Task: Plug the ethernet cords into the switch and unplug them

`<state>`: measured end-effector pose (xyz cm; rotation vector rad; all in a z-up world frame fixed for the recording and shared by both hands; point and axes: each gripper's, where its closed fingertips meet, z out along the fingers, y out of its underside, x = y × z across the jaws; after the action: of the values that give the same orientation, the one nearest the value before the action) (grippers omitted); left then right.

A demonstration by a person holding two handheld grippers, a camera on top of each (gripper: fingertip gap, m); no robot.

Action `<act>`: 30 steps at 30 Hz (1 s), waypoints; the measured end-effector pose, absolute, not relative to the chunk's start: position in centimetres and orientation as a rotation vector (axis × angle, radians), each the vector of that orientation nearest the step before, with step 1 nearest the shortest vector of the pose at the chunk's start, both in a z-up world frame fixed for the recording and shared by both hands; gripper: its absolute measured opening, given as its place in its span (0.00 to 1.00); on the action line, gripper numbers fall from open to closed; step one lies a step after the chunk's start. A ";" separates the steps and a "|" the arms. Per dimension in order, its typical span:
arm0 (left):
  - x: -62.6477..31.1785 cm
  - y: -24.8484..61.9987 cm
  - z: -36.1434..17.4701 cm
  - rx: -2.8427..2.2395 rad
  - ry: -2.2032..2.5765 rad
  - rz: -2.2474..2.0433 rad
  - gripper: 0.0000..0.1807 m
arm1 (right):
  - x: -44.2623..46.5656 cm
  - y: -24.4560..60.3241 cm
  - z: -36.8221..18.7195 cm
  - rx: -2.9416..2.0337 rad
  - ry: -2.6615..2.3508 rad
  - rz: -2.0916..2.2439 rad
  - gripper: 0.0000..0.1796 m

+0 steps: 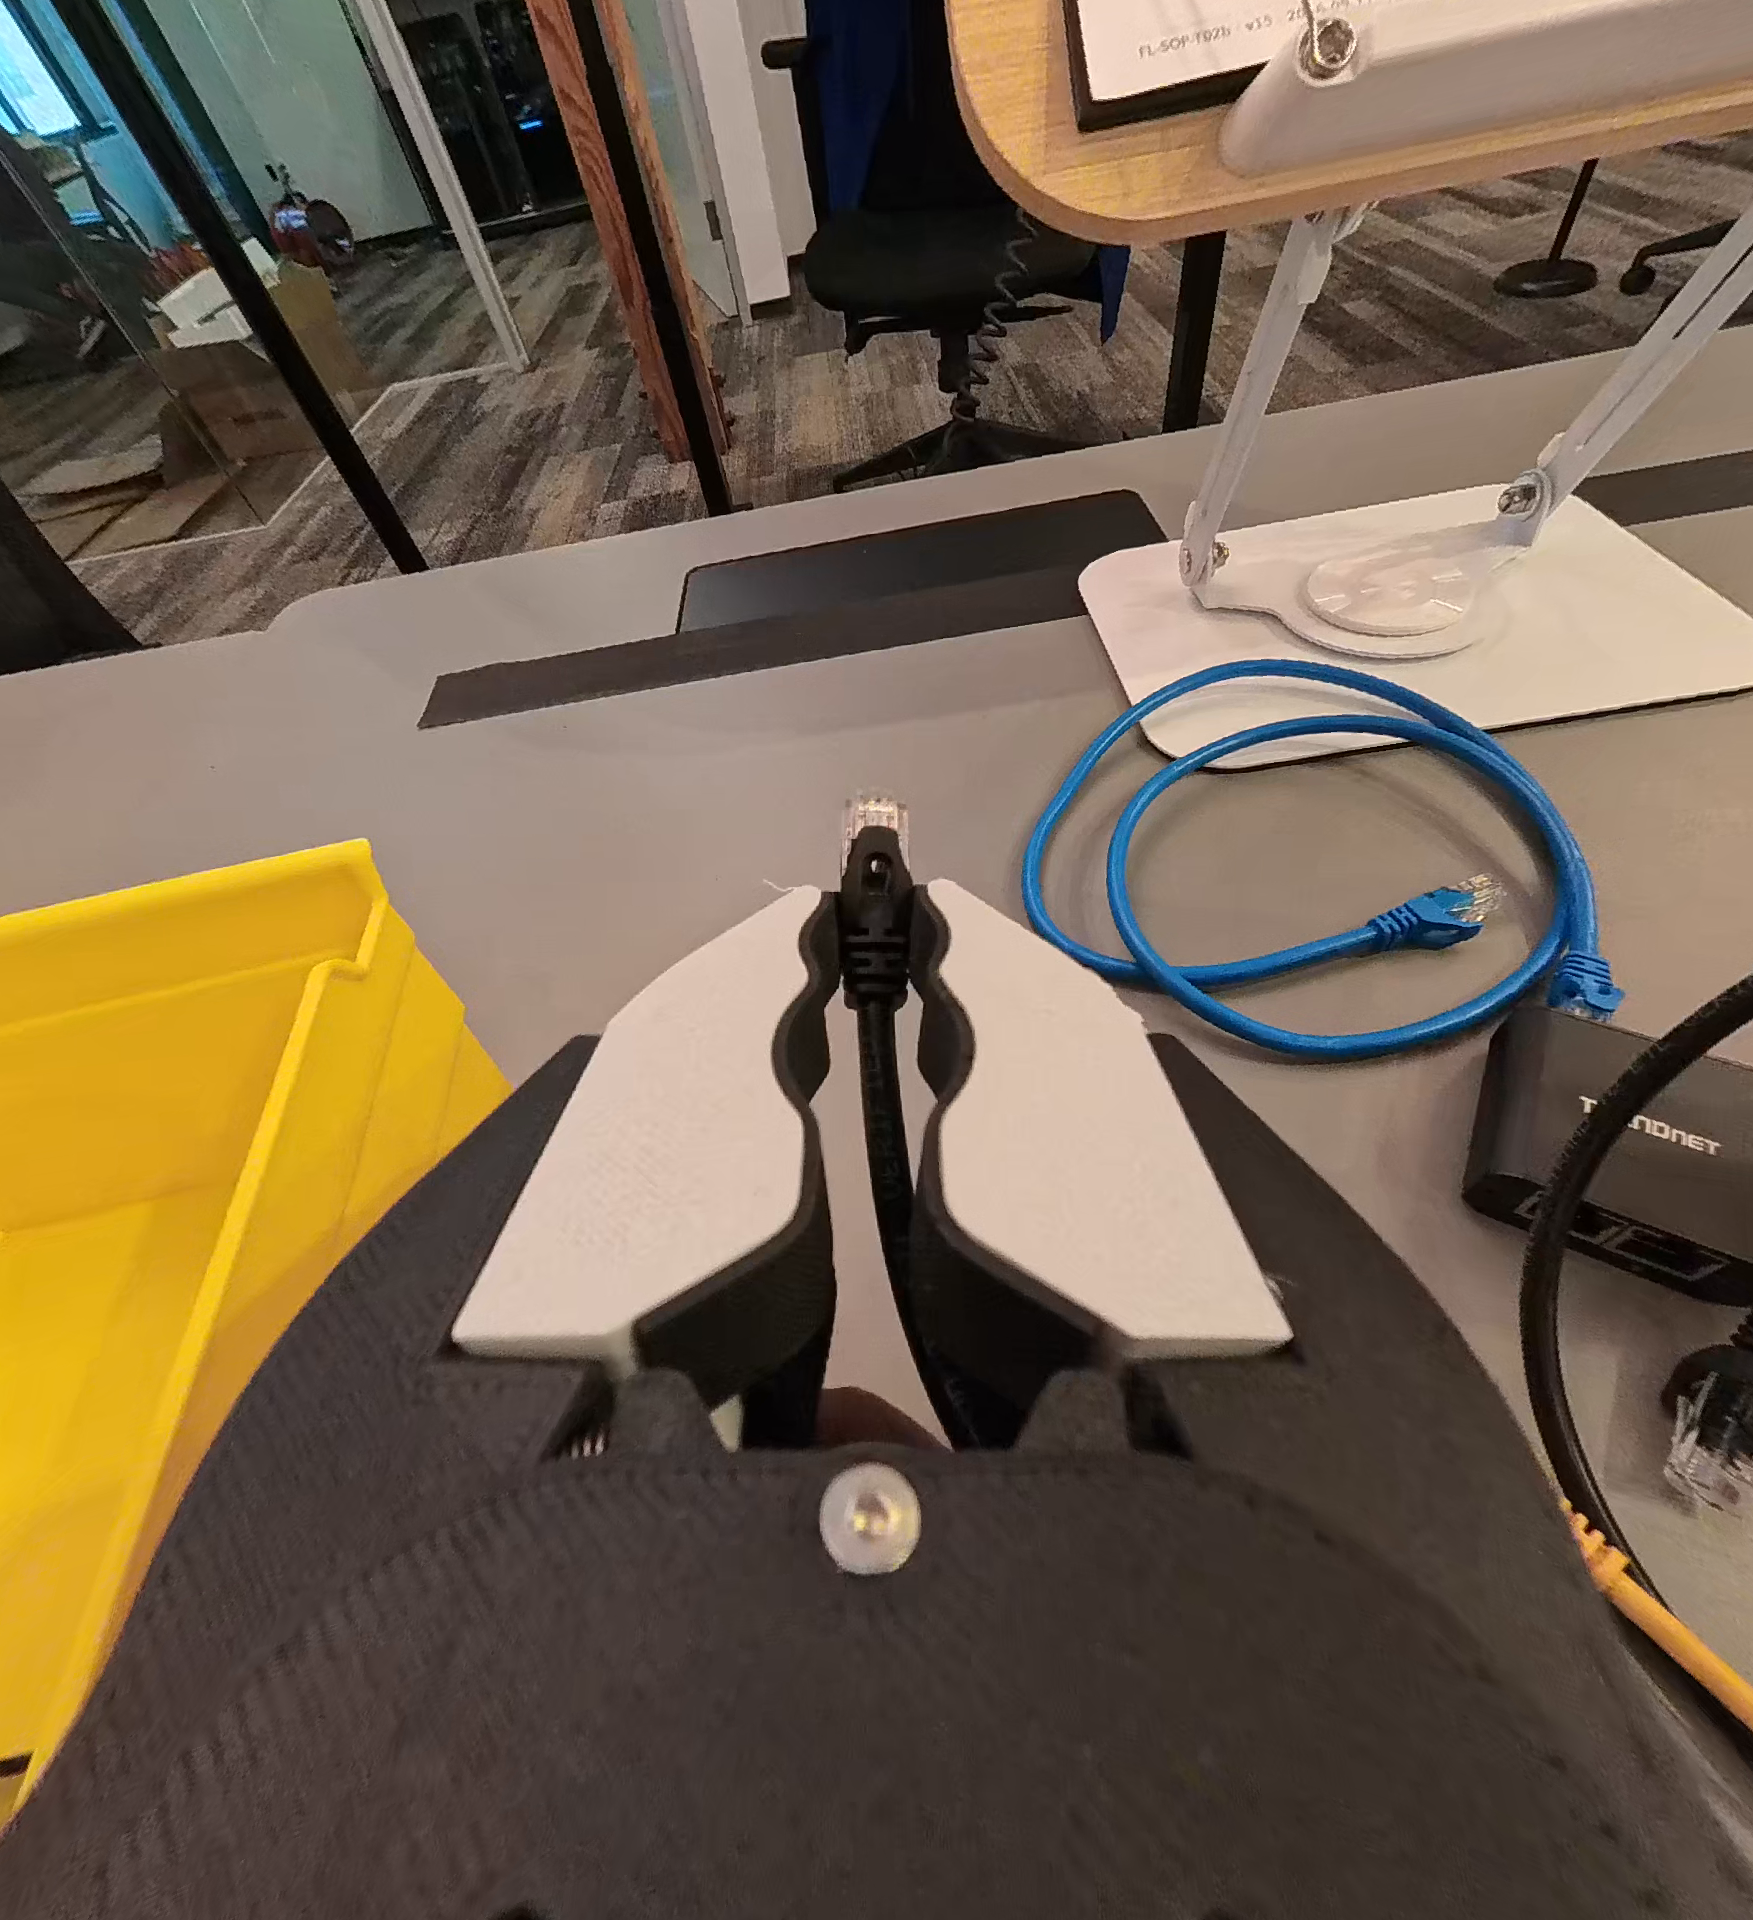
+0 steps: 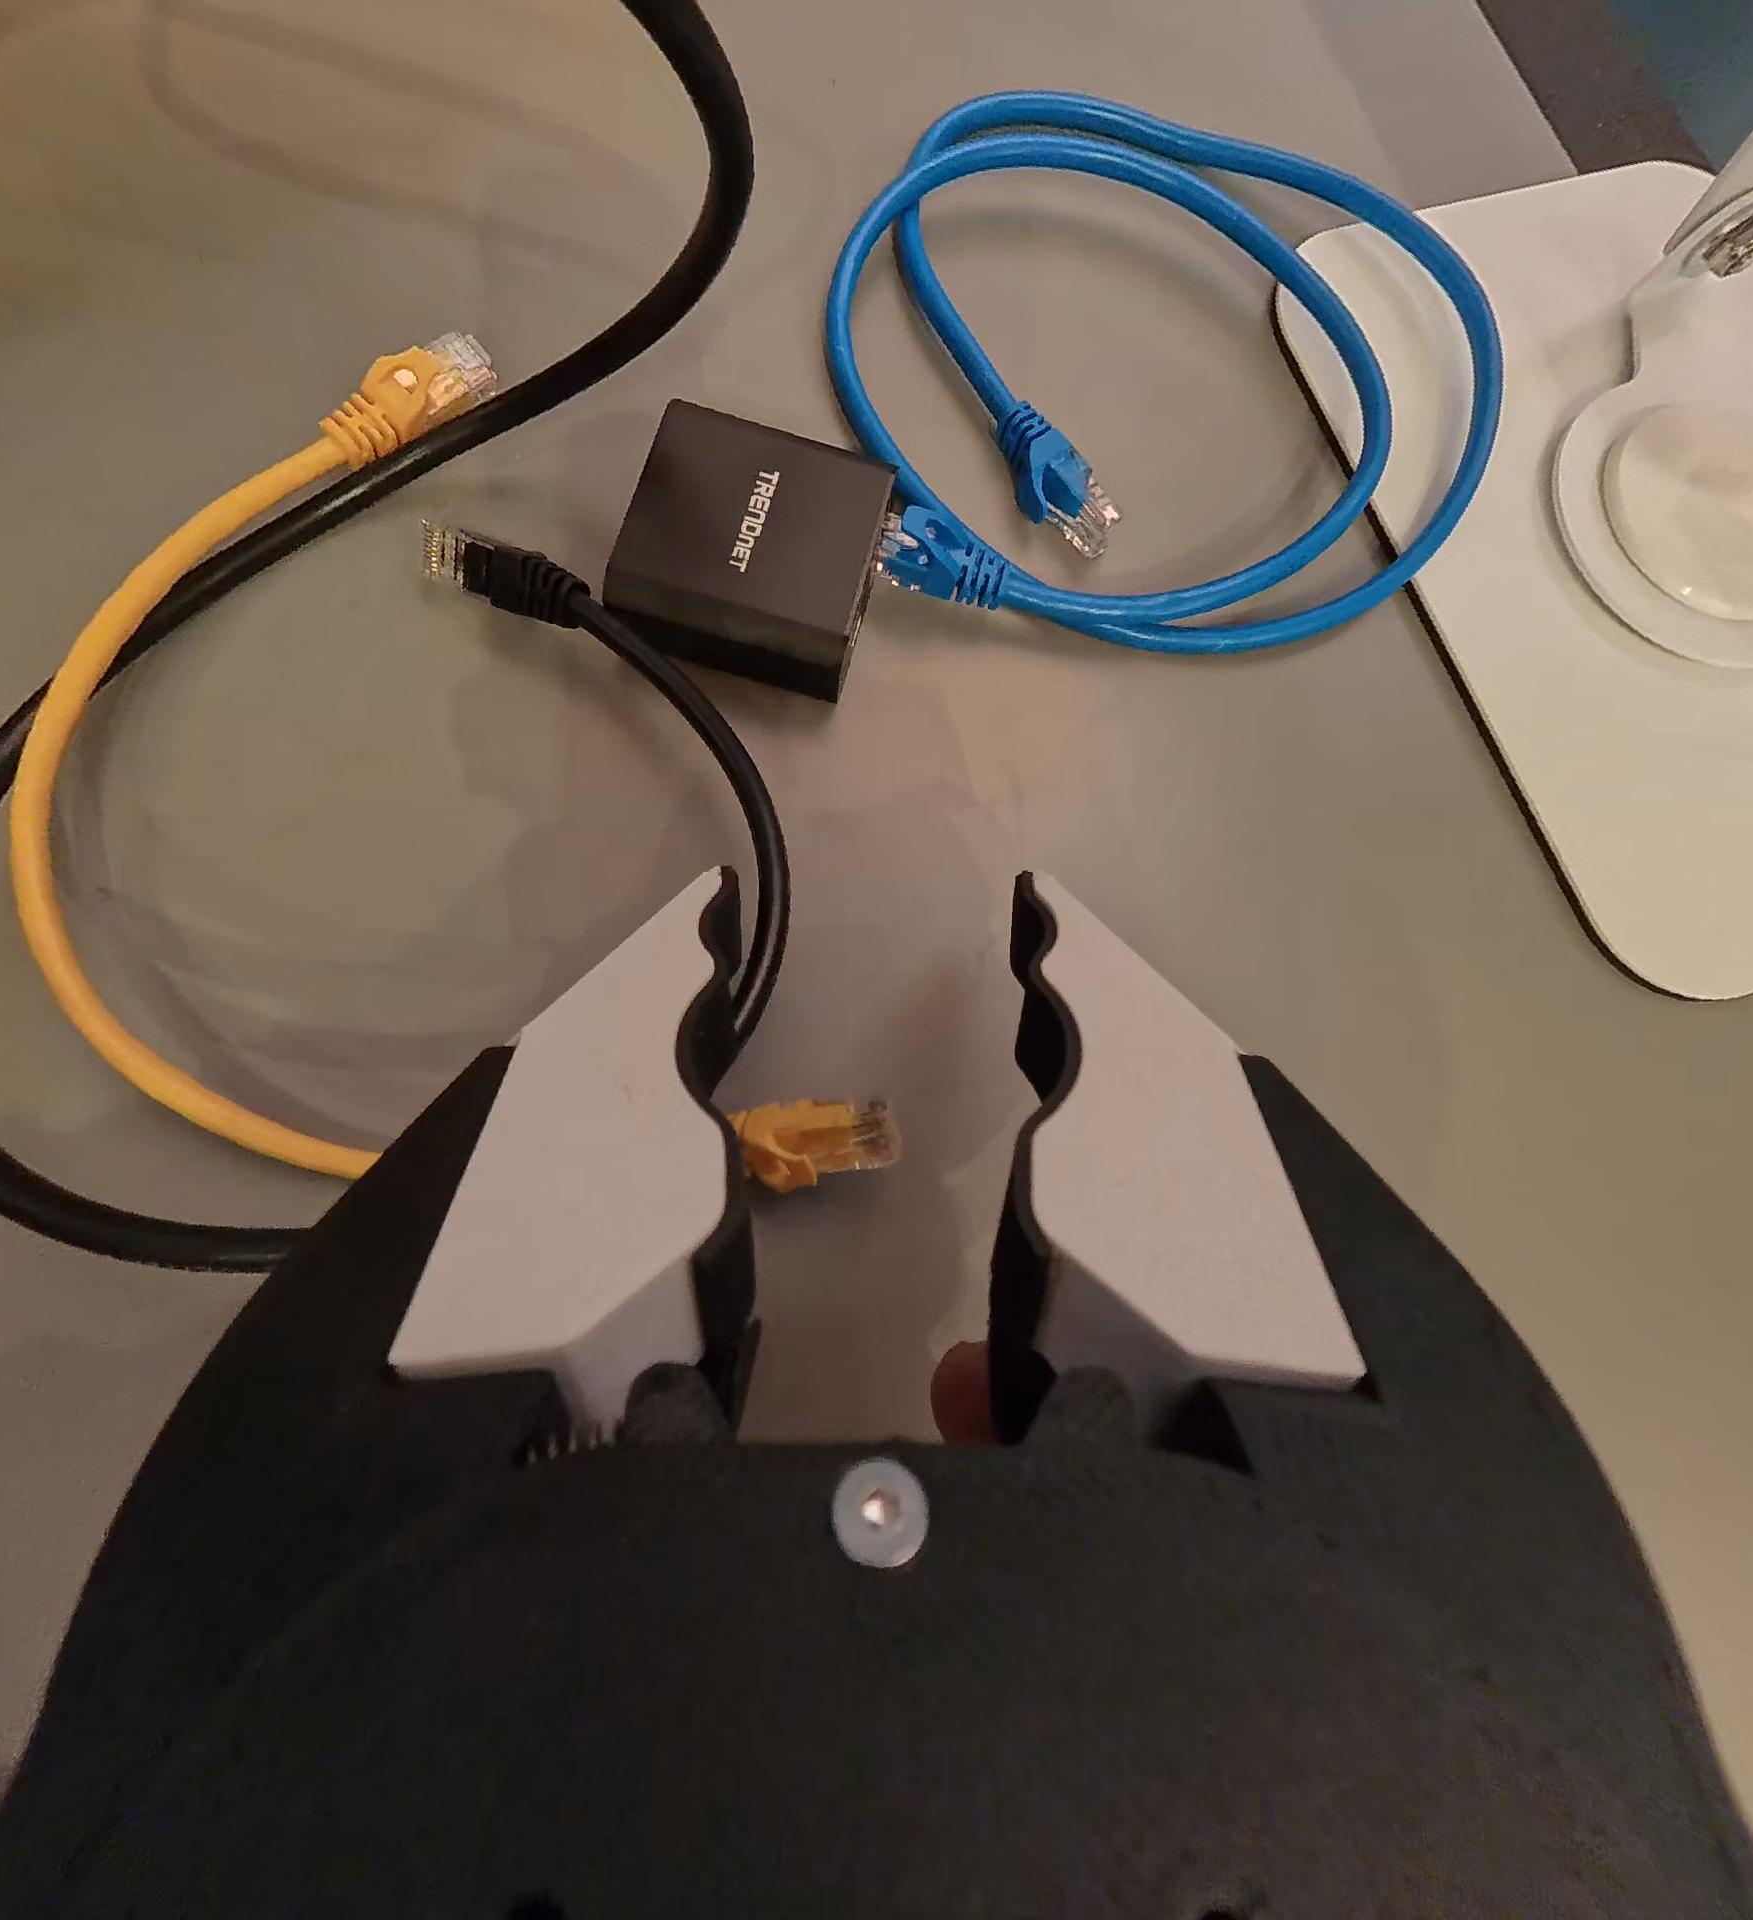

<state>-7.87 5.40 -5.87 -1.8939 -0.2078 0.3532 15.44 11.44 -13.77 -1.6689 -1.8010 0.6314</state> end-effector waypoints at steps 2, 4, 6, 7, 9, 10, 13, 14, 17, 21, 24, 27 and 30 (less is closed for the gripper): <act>-7.8 5.4 -5.8 -1.892 -0.203 0.352 0.07 | 15.4 11.4 -13.7 -1.667 -1.801 0.630 0.29; -7.7 5.5 -5.7 -1.888 -0.198 0.353 0.07 | 15.4 11.5 -13.6 -1.663 -1.799 0.629 0.29; -7.7 5.5 -5.7 -1.888 -0.194 0.356 0.07 | 15.3 11.5 -13.5 -1.660 -1.796 0.634 0.29; -7.6 5.5 -5.7 -1.885 -0.193 0.353 0.07 | 15.2 11.5 -13.5 -1.660 -1.795 0.637 0.29; -7.6 5.4 -5.6 -1.876 -0.197 0.351 0.07 | 15.0 11.4 -13.4 -1.657 -1.798 0.634 0.29; -7.6 5.5 -5.6 -1.878 -0.197 0.348 0.07 | 15.0 11.4 -13.4 -1.654 -1.801 0.632 0.29; -7.2 5.7 -5.6 -1.873 -0.182 0.338 0.07 | 14.6 11.2 -13.1 -1.639 -1.801 0.637 0.29; -7.1 5.8 -5.7 -1.876 -0.171 0.336 0.07 | 14.5 11.1 -13.0 -1.633 -1.801 0.638 0.29; -6.4 6.1 -5.8 -1.877 -0.131 0.323 0.07 | 14.1 11.1 -12.7 -1.622 -1.804 0.640 0.29; -5.5 6.6 -6.1 -1.886 -0.086 0.306 0.07 | 13.7 11.1 -12.3 -1.608 -1.807 0.641 0.29; -4.8 6.8 -6.2 -1.886 -0.057 0.293 0.07 | 13.2 11.0 -11.9 -1.584 -1.813 0.652 0.29; -4.6 6.7 -6.5 -1.896 -0.035 0.291 0.07 | 12.2 10.8 -11.5 -1.520 -1.872 0.660 0.31; -4.3 6.4 -6.9 -1.908 -0.008 0.255 0.07 | 11.2 10.9 -12.2 -1.437 -2.012 0.622 0.34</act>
<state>-4.29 6.42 -6.88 -1.9083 -0.0082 0.2551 11.17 10.89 -12.16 -1.4367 -2.0119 0.6216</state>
